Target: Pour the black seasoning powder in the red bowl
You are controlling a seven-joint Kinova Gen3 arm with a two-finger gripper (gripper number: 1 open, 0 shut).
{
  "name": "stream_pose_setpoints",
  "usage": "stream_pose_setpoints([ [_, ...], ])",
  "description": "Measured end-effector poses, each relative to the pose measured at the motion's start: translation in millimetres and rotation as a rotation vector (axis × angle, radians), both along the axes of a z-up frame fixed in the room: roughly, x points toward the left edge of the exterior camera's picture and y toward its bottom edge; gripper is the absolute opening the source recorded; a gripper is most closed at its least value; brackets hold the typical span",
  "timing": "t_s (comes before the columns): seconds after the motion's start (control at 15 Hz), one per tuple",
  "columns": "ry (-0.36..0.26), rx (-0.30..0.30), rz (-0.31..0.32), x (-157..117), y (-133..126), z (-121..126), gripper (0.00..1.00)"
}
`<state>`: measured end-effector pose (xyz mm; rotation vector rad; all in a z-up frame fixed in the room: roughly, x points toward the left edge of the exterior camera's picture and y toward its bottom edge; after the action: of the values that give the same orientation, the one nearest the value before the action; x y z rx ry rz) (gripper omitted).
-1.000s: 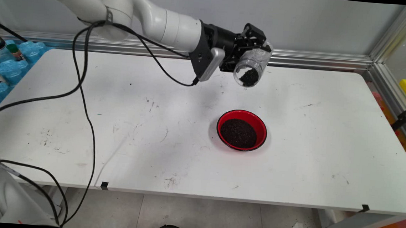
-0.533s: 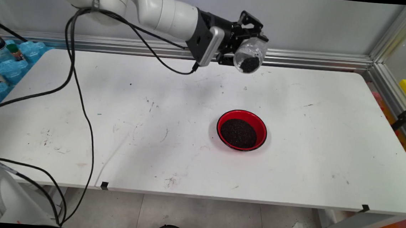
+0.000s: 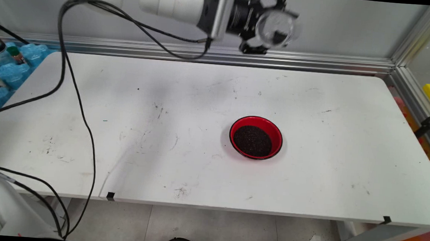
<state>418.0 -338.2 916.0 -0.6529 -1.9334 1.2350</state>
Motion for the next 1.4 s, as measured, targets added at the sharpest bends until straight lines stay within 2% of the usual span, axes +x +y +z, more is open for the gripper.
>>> stream_pose_setpoints([
  [0.13,0.077,0.004,-0.042,1,8,19,0.0],
  [0.33,0.089,0.026,-0.053,3,11,25,0.0],
  [0.53,0.061,0.062,-0.047,5,11,24,0.0],
  [0.93,-0.022,0.13,0.004,10,5,11,0.0],
  [1.4,-0.067,0.277,0.08,13,-3,-1,0.0],
])
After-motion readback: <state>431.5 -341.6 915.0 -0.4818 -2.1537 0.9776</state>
